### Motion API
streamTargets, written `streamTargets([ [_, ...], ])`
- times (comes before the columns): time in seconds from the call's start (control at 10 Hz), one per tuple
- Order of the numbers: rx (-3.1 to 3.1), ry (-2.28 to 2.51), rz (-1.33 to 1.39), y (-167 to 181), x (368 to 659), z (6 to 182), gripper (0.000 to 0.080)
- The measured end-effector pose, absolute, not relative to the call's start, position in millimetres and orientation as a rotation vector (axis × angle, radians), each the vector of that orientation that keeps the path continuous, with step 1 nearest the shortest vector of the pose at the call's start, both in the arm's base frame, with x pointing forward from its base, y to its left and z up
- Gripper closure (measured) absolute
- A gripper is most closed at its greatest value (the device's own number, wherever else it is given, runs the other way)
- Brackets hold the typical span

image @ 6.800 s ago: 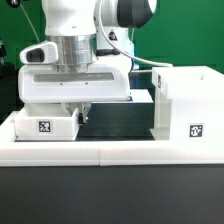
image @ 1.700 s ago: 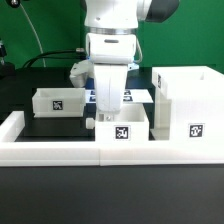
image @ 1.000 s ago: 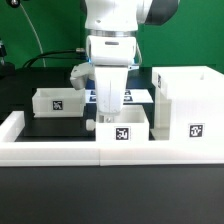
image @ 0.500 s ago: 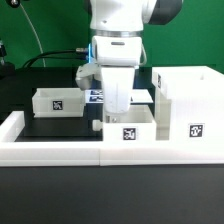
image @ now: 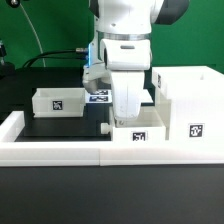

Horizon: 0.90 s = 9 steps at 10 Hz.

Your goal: Assemble drawer

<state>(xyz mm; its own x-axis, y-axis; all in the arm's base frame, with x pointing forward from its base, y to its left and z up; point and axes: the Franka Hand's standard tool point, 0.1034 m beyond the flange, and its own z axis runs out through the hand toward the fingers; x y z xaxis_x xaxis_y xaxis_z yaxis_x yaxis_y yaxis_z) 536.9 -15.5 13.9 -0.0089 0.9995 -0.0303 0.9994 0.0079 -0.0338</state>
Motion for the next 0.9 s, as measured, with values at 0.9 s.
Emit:
streamTargets([
  [0.9, -2.23, -2.207, 0.067, -13.4, 536.3, 12.8, 0.0757],
])
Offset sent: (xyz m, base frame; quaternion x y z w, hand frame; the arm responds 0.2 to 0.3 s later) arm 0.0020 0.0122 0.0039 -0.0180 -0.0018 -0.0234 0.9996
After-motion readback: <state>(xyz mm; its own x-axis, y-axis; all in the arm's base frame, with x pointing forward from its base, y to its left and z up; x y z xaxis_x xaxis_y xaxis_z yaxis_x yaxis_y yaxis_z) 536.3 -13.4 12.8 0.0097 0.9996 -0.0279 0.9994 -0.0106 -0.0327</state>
